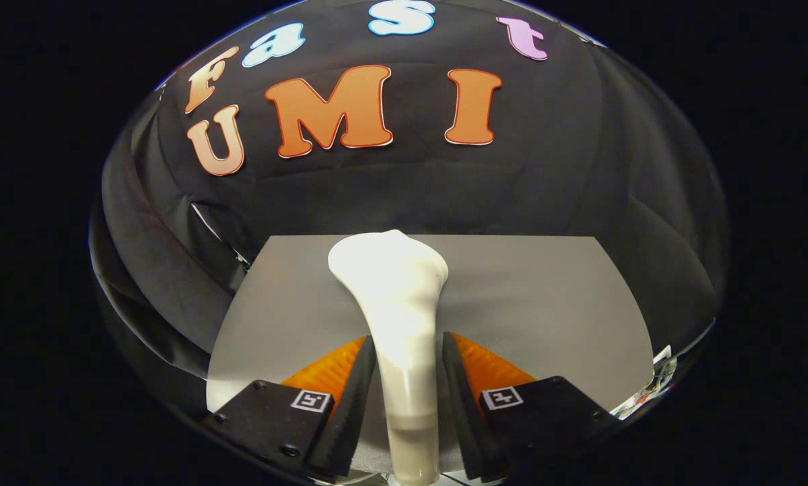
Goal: Iron the clothes twice with a garment steamer, once on the left side and once on the right side.
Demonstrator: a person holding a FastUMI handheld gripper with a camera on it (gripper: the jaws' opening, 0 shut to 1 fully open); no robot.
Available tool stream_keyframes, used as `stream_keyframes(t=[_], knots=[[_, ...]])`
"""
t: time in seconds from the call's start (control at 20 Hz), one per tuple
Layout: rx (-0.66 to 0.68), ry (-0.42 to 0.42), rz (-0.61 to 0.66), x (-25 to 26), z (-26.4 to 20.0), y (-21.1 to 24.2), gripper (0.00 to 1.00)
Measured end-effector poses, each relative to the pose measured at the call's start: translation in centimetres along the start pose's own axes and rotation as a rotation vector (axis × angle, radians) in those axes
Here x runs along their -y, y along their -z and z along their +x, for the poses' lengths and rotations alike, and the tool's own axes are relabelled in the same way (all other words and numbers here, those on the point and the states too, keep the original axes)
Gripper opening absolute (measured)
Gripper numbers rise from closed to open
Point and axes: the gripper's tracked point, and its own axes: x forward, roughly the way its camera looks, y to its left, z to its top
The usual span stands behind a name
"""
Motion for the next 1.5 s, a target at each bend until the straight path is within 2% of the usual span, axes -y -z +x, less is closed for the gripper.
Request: stream_keyframes(t=[0.5, 0.9, 1.35, 1.5], knots=[[0.026, -0.018, 0.011, 0.3, -0.6, -0.5, 0.53], [0.221, -0.038, 0.044, 0.3, -7.1, -3.0, 0.53], [0.331, 0.003, 0.063, -0.7, -13.1, -2.7, 0.53], [0.36, -0.024, 0.104, -2.9, -15.4, -2.5, 0.53]])
